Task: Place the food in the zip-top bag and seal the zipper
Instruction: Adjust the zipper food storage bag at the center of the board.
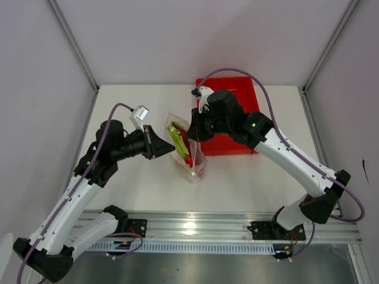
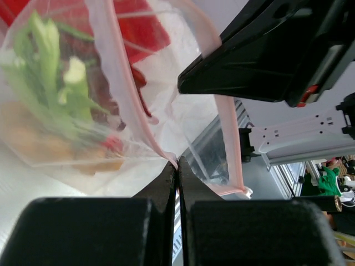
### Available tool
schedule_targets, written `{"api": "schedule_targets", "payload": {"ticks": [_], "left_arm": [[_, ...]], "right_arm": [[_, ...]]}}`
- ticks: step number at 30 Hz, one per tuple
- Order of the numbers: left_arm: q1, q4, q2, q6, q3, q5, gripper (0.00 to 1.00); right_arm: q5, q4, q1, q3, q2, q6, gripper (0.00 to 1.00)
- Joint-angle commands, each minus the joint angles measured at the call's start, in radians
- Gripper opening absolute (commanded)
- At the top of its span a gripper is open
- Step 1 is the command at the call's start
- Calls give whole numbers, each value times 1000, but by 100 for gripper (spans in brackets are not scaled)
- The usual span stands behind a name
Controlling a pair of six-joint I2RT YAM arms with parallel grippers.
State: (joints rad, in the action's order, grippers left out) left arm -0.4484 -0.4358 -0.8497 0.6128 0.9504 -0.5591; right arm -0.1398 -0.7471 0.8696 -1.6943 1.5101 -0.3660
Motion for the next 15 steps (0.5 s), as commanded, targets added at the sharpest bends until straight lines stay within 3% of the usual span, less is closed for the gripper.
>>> {"api": "schedule_targets", "payload": {"ticks": [1,15], "left_arm": [[7,19,14,8,79,-19,0],[7,77,6,44,-27,-39,1]], "right_arm": [[-27,31,12,-16,-62,-8,0],[-73,75,55,4,-1,-10,0]]}}
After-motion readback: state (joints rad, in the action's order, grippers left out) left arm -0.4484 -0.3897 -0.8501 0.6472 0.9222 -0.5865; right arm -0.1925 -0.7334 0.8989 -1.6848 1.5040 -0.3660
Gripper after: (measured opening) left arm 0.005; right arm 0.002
